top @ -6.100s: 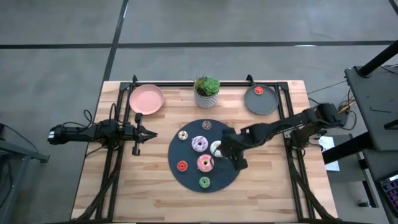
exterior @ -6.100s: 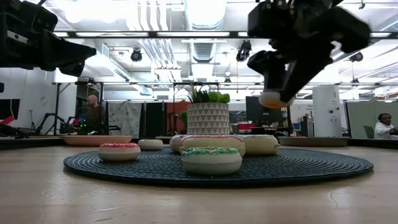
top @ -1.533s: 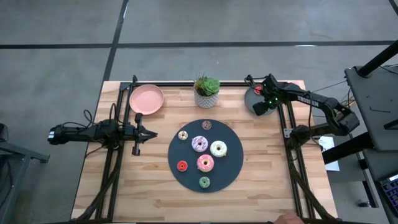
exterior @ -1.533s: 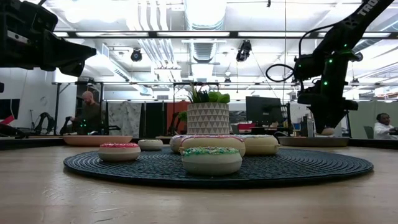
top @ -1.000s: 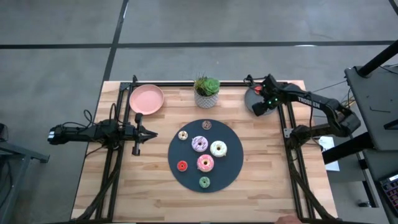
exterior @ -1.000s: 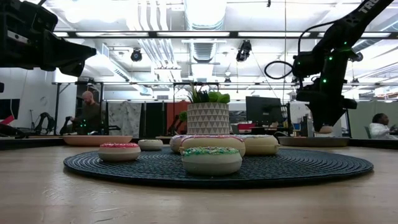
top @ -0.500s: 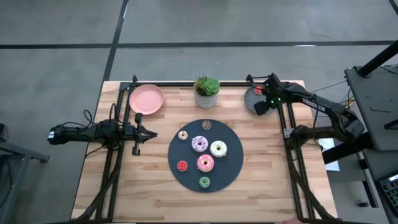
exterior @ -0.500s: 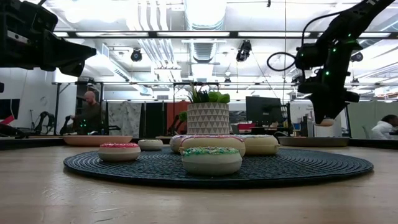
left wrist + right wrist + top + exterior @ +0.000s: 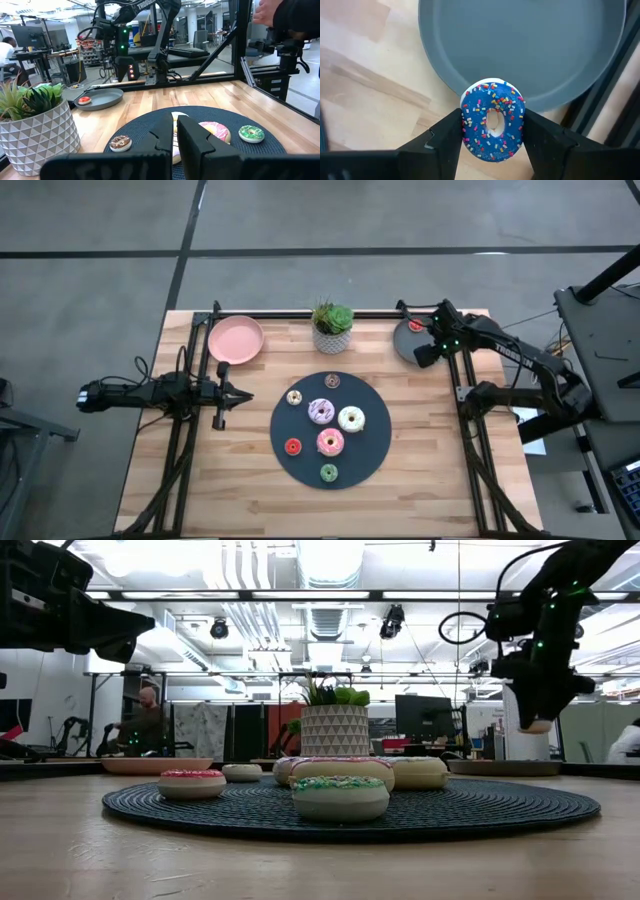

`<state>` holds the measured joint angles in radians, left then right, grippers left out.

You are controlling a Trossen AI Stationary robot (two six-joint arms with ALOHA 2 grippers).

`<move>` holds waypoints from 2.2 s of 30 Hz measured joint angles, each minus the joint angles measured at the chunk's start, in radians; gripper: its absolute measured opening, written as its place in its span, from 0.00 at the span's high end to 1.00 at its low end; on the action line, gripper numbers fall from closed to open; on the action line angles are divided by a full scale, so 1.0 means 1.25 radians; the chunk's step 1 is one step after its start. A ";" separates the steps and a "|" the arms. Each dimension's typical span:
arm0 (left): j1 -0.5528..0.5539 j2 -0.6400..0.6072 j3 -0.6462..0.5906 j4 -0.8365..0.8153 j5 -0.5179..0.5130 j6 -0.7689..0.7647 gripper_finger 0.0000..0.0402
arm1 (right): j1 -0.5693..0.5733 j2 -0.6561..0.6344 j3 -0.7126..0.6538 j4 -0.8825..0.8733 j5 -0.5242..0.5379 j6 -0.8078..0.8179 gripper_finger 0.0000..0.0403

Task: Pick & Place donuts
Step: Put the small blue donut on the gray plate

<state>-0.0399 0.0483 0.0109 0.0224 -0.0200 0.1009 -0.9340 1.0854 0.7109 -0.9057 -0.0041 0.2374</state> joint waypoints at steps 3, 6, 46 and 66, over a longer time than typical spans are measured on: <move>0.000 0.000 0.000 0.000 0.000 0.000 1.00 | -0.010 -0.004 0.000 -0.003 0.003 0.008 0.55; 0.001 0.000 0.000 0.000 0.000 0.000 1.00 | -0.031 -0.005 0.000 -0.022 0.007 0.025 0.55; 0.000 0.000 0.000 0.000 0.000 0.000 1.00 | -0.078 0.087 -0.066 0.105 0.166 0.089 0.55; 0.000 0.000 0.000 0.000 0.000 0.000 1.00 | -0.077 0.086 -0.141 0.255 0.165 0.058 0.55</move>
<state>-0.0393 0.0486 0.0109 0.0223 -0.0200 0.1013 -1.0302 1.1934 0.5350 -0.5873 0.2016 0.3095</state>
